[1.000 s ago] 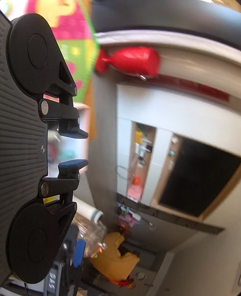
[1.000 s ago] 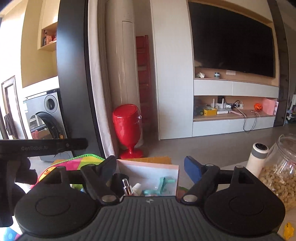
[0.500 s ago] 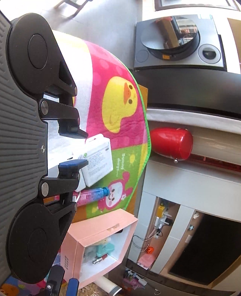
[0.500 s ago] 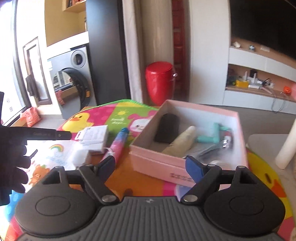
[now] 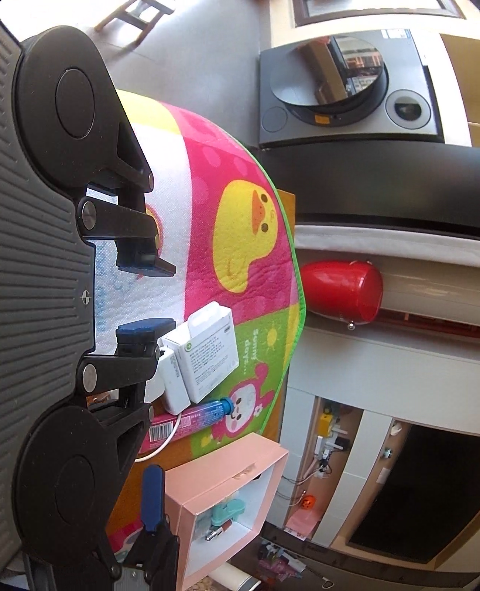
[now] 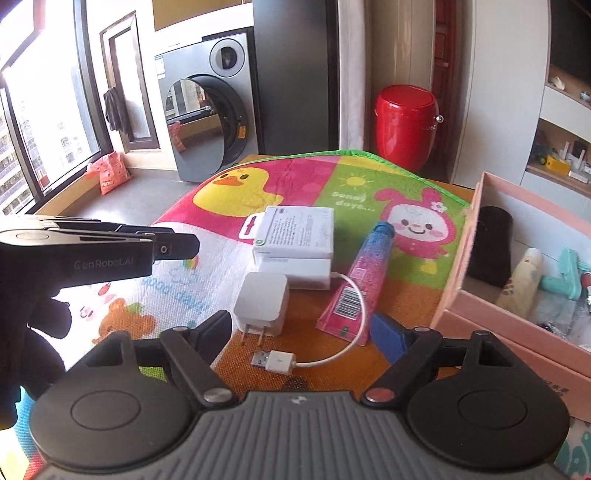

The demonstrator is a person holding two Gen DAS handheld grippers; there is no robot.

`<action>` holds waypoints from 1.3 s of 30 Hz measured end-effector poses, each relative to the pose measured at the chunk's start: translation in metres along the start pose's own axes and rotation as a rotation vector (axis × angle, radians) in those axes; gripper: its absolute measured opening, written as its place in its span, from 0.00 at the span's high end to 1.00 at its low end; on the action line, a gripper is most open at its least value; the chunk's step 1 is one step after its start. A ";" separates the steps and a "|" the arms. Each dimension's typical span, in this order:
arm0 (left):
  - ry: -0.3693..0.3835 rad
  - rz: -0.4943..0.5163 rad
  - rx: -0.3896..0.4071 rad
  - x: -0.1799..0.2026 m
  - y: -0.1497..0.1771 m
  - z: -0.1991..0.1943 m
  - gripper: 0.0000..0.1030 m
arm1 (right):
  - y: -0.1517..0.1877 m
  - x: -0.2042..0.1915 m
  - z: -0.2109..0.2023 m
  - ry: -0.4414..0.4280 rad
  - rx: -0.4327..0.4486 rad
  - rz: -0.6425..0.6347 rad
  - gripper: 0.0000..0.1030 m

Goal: Organize rigid objects

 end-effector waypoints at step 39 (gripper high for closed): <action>0.194 0.053 -0.081 0.113 -0.012 0.055 0.73 | 0.088 0.087 -0.069 0.145 0.063 0.137 0.36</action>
Point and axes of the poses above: each gripper's, at about its wrist camera, not at the fingertips, and z roughly the way its jaws point, x to its right, y to its underside, the point moved 10 cm from there along z, roughly the way its jaws point
